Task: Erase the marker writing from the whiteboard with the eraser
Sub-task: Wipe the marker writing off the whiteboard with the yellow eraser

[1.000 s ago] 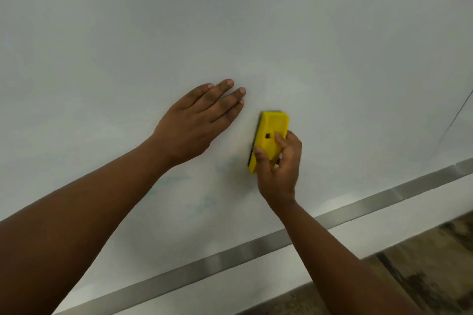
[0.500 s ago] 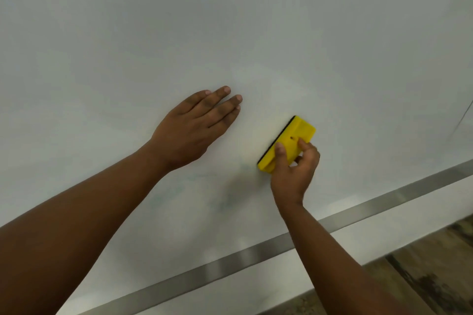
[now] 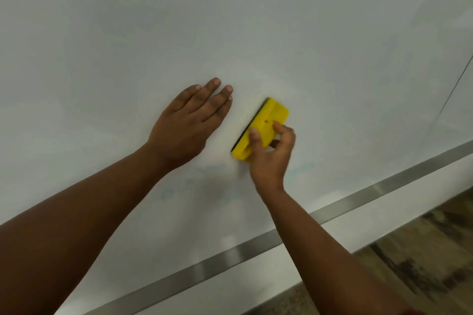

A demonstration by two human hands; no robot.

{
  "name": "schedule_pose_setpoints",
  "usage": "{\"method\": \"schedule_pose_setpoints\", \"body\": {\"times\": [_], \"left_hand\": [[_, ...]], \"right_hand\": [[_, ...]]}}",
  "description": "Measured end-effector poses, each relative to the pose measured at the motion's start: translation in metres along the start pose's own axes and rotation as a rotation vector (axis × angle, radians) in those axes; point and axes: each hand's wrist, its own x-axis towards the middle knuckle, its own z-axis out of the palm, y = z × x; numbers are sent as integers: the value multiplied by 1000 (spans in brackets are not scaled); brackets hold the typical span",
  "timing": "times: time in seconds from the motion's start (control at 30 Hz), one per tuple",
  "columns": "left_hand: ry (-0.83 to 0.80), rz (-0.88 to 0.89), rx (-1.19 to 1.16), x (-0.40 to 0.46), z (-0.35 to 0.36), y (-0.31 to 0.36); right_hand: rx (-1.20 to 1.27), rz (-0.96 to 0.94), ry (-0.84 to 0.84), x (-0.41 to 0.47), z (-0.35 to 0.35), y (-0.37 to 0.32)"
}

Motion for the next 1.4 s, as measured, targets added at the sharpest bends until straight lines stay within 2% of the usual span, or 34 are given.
{"method": "schedule_pose_setpoints", "body": {"times": [0.07,0.1,0.2,0.27,0.37,0.43,0.5,0.57,0.63,0.77,0.83,0.9,1.0,1.07,1.2,1.23,1.4], "left_hand": [[13,-12,-12,-2,3,1],[31,-18,-22,-3,5,1],[82,-28,-14,-3,9,4],[109,-33,-6,-2,13,5],[121,-45,4,-2,14,10],[112,-39,-2,-3,12,12],[93,-24,2,-1,10,12],[70,-9,-1,-1,7,10],[28,23,-5,-4,4,5],[-53,137,-23,-14,-6,-18],[-44,135,1,-23,-9,-27],[-8,86,54,-38,-11,-34],[55,18,124,-56,-13,-41],[78,3,127,-59,-11,-42],[48,12,98,-66,-9,-42],[48,22,88,-69,-9,-43],[58,28,36,-90,-8,-41]], "right_hand": [[-58,-97,-114,-19,-8,16],[-68,-82,-103,-23,-16,28],[-37,154,79,-14,-28,42],[-10,188,96,-4,-22,31],[-56,-67,-124,-9,-16,22],[-82,-137,-213,-17,-23,34],[-29,-23,-149,-18,-31,47],[2,92,-12,-16,-31,49],[-4,67,32,-16,-17,37],[-121,-187,-230,-41,13,10],[-163,-228,-290,-47,9,16],[-151,-186,-226,-47,-3,26],[-156,-119,-20,-40,3,21],[-138,-155,10,-44,24,5],[-243,-316,-284,-91,45,-5],[-260,-335,-308,-97,41,0],[-217,-131,7,-73,32,8]]}}
